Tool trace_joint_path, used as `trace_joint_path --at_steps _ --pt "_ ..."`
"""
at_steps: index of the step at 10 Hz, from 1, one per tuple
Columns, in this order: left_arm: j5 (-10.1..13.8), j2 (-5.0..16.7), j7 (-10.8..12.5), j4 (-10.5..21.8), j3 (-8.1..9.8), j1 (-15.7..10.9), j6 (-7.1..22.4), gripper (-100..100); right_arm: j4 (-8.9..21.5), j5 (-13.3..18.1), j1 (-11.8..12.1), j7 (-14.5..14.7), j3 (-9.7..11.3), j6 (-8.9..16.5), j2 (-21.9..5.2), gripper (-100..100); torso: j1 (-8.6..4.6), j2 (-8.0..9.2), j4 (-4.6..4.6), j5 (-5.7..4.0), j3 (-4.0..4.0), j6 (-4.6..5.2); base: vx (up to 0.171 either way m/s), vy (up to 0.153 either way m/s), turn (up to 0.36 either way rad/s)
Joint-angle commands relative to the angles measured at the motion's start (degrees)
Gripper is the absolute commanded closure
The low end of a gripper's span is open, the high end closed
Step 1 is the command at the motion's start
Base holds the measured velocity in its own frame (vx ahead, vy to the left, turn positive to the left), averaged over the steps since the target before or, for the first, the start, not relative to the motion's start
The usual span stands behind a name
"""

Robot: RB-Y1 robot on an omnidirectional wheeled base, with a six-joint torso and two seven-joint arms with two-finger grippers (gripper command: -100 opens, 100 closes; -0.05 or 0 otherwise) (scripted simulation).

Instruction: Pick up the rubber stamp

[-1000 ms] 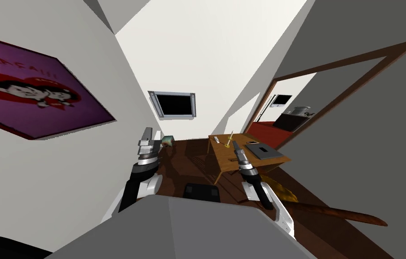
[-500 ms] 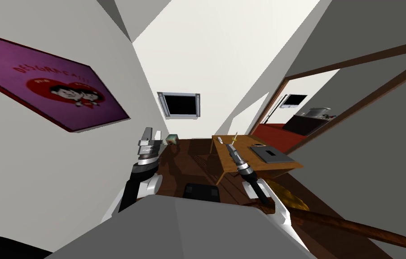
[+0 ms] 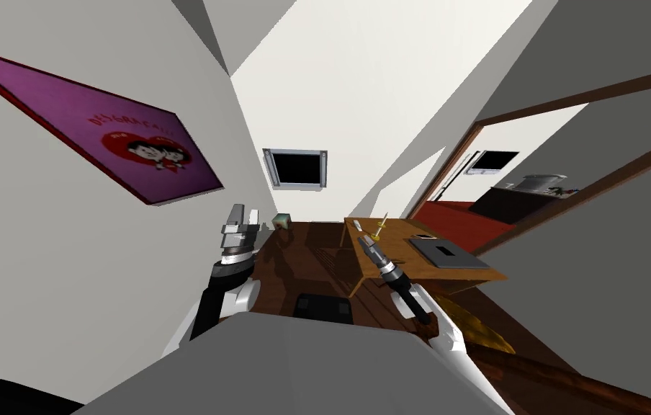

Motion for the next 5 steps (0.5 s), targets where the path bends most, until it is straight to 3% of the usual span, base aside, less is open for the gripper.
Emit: trace_joint_path --at_steps 1,2,4,5 --pt "0.0 0.0 0.0 0.0 0.0 0.0 0.0 0 2.5 1.3 -0.9 0.5 0.7 -0.6 -0.9 -100 0.0 0.0 0.0 0.0 0.0 0.0 -0.02 0.007 0.097" --pt "0.0 0.0 0.0 0.0 0.01 0.0 0.0 0 4.1 3.7 -2.2 1.3 1.9 -1.7 -3.1 -100 -0.02 0.01 0.0 0.0 0.0 0.06 -0.029 0.015 0.209" --pt "0.0 0.0 0.0 0.0 0.01 0.0 0.0 0 6.0 3.9 -2.2 1.3 1.9 -1.7 -3.1 -100 -0.02 0.02 0.0 -0.01 0.01 0.07 -0.015 0.005 0.03" --pt "0.0 0.0 0.0 0.0 0.01 0.0 0.0 0 8.4 6.5 -3.6 2.2 3.3 -2.7 -5.2 -100 -0.03 -0.02 0.0 -0.01 -0.01 0.07 -0.015 0.009 0.188"
